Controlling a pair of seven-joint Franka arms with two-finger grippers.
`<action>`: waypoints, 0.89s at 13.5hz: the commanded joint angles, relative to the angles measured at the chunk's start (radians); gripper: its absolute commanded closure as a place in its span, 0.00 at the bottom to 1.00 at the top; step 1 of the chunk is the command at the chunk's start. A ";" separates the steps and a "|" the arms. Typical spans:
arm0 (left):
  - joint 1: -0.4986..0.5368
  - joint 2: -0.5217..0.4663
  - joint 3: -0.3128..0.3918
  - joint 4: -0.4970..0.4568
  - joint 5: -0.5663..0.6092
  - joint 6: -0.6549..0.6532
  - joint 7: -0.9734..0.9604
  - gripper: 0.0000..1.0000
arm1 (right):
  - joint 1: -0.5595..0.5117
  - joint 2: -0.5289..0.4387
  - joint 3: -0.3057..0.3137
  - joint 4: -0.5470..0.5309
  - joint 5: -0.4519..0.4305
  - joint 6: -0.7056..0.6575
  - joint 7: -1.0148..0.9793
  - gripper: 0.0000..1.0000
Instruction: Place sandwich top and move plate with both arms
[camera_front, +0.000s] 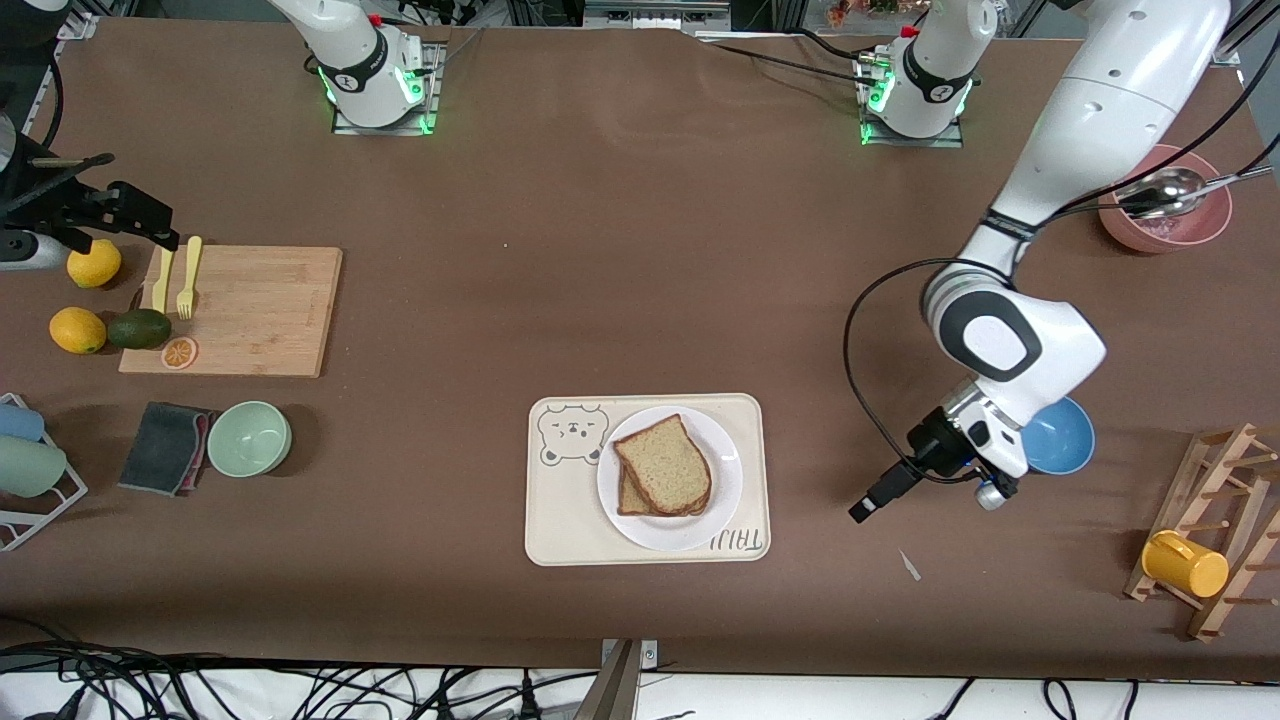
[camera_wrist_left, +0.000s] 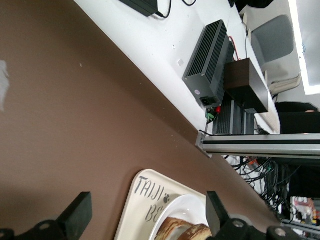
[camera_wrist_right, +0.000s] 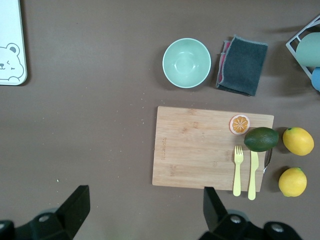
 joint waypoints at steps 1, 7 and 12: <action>0.048 -0.096 0.029 -0.078 0.189 -0.110 -0.107 0.00 | -0.014 0.001 0.009 0.013 0.008 -0.006 0.003 0.00; 0.048 -0.270 0.222 -0.118 0.592 -0.426 -0.221 0.00 | -0.014 0.001 0.009 0.013 0.008 -0.006 0.003 0.00; 0.049 -0.374 0.276 -0.103 0.890 -0.566 -0.356 0.00 | -0.014 0.001 0.009 0.013 0.006 -0.006 0.003 0.00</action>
